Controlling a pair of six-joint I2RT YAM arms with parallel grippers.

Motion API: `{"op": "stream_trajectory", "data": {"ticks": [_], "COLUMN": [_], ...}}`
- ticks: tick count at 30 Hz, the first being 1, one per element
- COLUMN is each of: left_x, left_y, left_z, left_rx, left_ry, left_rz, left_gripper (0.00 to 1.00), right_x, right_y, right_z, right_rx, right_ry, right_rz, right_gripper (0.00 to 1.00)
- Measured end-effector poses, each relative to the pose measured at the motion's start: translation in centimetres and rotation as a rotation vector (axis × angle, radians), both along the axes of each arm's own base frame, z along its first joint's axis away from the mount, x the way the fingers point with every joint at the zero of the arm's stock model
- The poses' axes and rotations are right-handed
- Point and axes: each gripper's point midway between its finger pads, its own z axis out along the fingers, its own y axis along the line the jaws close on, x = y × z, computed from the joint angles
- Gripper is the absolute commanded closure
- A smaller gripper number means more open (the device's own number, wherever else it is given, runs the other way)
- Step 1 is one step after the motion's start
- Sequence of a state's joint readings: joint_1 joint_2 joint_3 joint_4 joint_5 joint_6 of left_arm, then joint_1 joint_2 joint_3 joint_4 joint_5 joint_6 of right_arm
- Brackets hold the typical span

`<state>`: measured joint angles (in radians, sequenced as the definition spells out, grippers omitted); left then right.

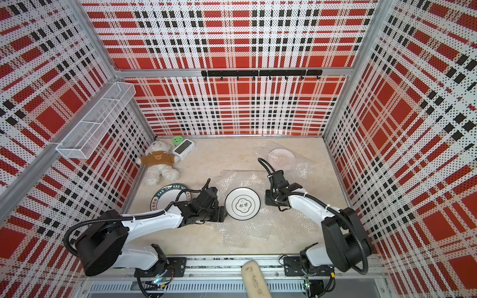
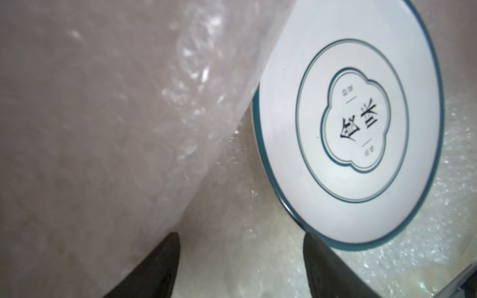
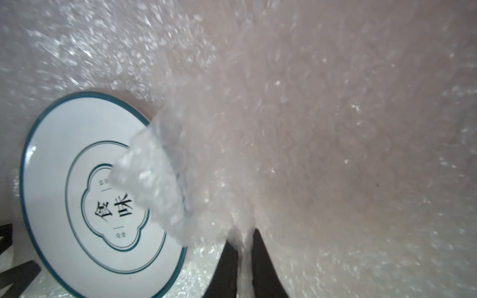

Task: Unpack dinner plates from bubble wrap
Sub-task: Unwrap the bubble wrap.

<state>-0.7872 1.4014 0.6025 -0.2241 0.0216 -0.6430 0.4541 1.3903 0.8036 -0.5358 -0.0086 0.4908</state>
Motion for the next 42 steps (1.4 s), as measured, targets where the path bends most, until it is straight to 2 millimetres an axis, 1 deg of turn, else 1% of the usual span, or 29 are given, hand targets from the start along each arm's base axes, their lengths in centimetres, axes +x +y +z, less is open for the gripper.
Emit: {"op": "stream_trajectory", "data": {"ticks": [2, 5, 9, 11, 13, 16, 19, 20, 22, 24, 25, 28, 30, 33, 35, 37, 38, 40, 42], "left_x": [0.1, 0.1, 0.3, 0.3, 0.4, 0.6, 0.8, 0.9, 1.0, 1.3, 1.3, 1.5, 1.8, 2.1, 2.3, 2.3, 2.3, 2.3, 2.4], "left_y": [-0.1, -0.1, 0.0, 0.2, 0.4, 0.8, 1.1, 1.1, 1.1, 1.0, 1.0, 1.2, 1.1, 0.8, 0.5, 0.2, 0.1, -0.4, -1.3], "left_z": [-0.1, -0.1, -0.1, 0.0, 0.1, 0.3, 0.7, 1.0, 1.7, 2.9, 3.6, 6.0, 8.3, 11.8, 13.6, 14.5, 14.6, 14.2, 13.4], "left_rx": [-0.004, -0.007, -0.019, -0.038, -0.065, -0.109, -0.15, -0.166, -0.203, -0.245, -0.266, -0.311, -0.339, -0.386, -0.418, -0.443, -0.451, -0.466, -0.476], "left_ry": [-0.004, -0.007, -0.013, -0.013, -0.012, 0.001, 0.017, 0.022, 0.024, 0.013, 0.004, -0.036, -0.081, -0.149, -0.183, -0.2, -0.196, -0.174, -0.137], "left_rz": [0.0, 0.001, 0.01, 0.019, 0.033, 0.061, 0.084, 0.088, 0.093, 0.097, 0.098, 0.097, 0.088, 0.069, 0.054, 0.043, 0.04, 0.031, 0.02], "left_gripper": [0.22, 0.22, 0.22, 0.22, 0.22, 0.22, 0.21, 0.21, 0.19, 0.16, 0.14, 0.08, 0.02, 0.01, 0.01, 0.01, 0.01, 0.0, 0.03], "right_x": [0.8, 1.9, 3.6, 4.6, 5.7, 6.9, 7.6, 7.7, 8.0, 8.2, 8.2, 8.3, 8.3, 8.3, 8.3, 7.9, 7.8, 7.1, 5.9], "right_y": [0.0, -0.3, -1.2, -1.5, -1.7, -1.4, -0.9, -0.8, -0.5, -0.1, 0.0, 0.4, 0.6, 1.1, 1.5, 2.0, 2.3, 2.7, 3.0], "right_z": [1.5, 3.0, 3.9, 3.7, 2.9, 1.2, -0.7, -1.1, -1.8, -1.8, -1.7, -0.6, 0.8, 3.3, 5.0, 6.6, 7.3, 8.4, 9.0], "right_rx": [-0.001, -0.005, 0.0, 0.002, 0.003, 0.003, 0.002, 0.001, 0.009, 0.024, 0.03, 0.056, 0.079, 0.121, 0.157, 0.202, 0.222, 0.269, 0.313], "right_ry": [-0.041, -0.081, -0.103, -0.097, -0.081, -0.049, -0.012, -0.003, 0.013, 0.013, 0.011, -0.014, -0.043, -0.097, -0.13, -0.156, -0.166, -0.186, -0.19], "right_rz": [-0.002, -0.002, -0.027, -0.042, -0.053, -0.049, -0.04, -0.039, -0.036, -0.032, -0.027, -0.02, -0.014, -0.002, 0.009, 0.024, 0.033, 0.049, 0.062], "right_gripper": [0.88, 0.9, 0.9, 0.9, 0.89, 0.87, 0.84, 0.8, 0.65, 0.53, 0.49, 0.41, 0.36, 0.29, 0.24, 0.19, 0.15, 0.09, 0.04]}}
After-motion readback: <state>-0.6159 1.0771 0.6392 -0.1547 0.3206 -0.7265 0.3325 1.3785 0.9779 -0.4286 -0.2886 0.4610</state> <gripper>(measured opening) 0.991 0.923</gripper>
